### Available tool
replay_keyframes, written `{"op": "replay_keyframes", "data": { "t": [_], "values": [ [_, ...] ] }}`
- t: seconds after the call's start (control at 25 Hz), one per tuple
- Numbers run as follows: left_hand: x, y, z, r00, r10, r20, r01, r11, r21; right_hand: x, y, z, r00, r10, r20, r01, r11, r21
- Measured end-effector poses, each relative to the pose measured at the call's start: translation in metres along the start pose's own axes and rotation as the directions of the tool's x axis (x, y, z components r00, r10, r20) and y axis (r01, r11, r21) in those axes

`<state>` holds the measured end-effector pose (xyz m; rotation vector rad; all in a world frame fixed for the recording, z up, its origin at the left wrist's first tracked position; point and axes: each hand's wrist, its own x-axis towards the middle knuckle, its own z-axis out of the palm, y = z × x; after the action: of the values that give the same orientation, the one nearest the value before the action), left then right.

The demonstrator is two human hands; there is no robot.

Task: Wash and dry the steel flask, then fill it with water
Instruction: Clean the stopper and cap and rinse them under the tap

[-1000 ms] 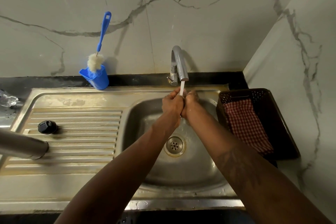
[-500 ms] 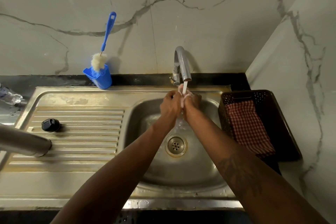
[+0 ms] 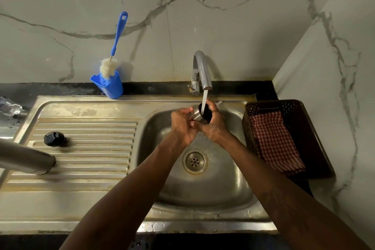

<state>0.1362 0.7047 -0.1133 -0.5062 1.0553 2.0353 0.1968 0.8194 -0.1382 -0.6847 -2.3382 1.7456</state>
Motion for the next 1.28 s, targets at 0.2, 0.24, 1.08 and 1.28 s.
{"op": "replay_keyframes", "data": {
  "t": [0.2, 0.24, 1.08, 1.28],
  "values": [
    [0.005, -0.001, 0.007, 0.998, -0.003, -0.066, 0.019, 0.966, 0.258, -0.004, -0.008, 0.002, 0.998, -0.027, -0.051, 0.025, 0.999, -0.033],
    [0.006, 0.0, 0.012, 0.992, 0.031, -0.124, 0.016, 0.933, 0.359, -0.003, -0.008, 0.004, 0.995, -0.018, -0.094, 0.014, 0.999, -0.045],
    [0.028, 0.052, 0.042, 0.936, 0.223, 0.271, -0.273, -0.023, 0.962, -0.009, 0.005, 0.006, 0.994, 0.047, -0.099, -0.067, 0.974, -0.216],
    [0.014, 0.06, 0.015, 0.91, 0.307, 0.279, -0.242, -0.153, 0.958, -0.007, -0.023, -0.016, 0.974, 0.225, 0.012, -0.194, 0.865, -0.462]
  ]
}}
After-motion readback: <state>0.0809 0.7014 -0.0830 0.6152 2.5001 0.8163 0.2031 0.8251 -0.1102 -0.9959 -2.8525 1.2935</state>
